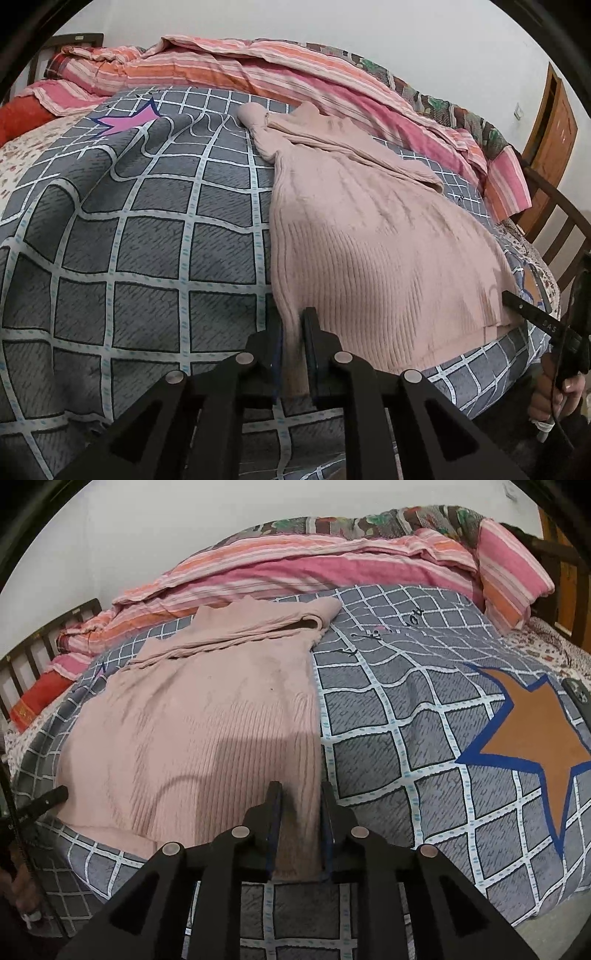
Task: Fold small clothes
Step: 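Close both grippers on the pink sweater hem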
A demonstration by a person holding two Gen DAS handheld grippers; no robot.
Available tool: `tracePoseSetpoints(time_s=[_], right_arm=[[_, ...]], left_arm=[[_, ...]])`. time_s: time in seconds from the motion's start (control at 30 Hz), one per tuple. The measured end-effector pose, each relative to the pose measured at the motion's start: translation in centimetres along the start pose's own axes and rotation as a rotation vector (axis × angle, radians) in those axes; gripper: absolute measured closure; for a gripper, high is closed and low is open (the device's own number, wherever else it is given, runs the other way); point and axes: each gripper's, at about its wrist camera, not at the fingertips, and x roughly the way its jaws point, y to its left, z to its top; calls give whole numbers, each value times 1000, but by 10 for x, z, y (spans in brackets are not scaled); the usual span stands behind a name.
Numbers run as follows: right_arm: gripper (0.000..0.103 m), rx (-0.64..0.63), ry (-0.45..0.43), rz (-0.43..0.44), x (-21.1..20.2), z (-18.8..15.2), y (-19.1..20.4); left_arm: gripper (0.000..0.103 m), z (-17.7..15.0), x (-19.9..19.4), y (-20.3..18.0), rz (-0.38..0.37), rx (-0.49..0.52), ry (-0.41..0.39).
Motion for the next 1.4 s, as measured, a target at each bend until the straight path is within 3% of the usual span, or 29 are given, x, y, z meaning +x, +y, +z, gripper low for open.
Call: tracePoseSetpoints(time_s=[0.2,0.27,0.4,0.47,0.7,0.77,0.8,0.87,1.33,1.4], right_arm=[[82,27,11,29,-1,0,-4],[78,43,14,48,-2,0,-6],[73,33,8,54,-4,-2,-3],[70,14,3,36,-4,-3,2],[70,-20,-6,-1,-3,-5,9],[74,-29,-8,-13,-3,-6,10],[76,-32,-9,-17,-3,-6,10],[82,-37,-9,-17,-3,-7,11],[81,-25,-1,1,-6,-12,10],[88,-27,-7,-3,-6,-13,10]], left_arm=[[90,1,0,4,-26,-25,13],[87,1,0,4,-37,-26,15],[70,1,-1,-1,-75,-8,15],[68,0,-1,-4,-73,4,11],[69,0,0,-4,-71,-6,2],[88,1,2,-3,-67,-9,10],[92,0,4,-2,-76,-15,20],[92,0,4,-1,-78,-19,19],[90,1,5,1,-118,-64,25],[90,1,6,2,-126,-74,25]])
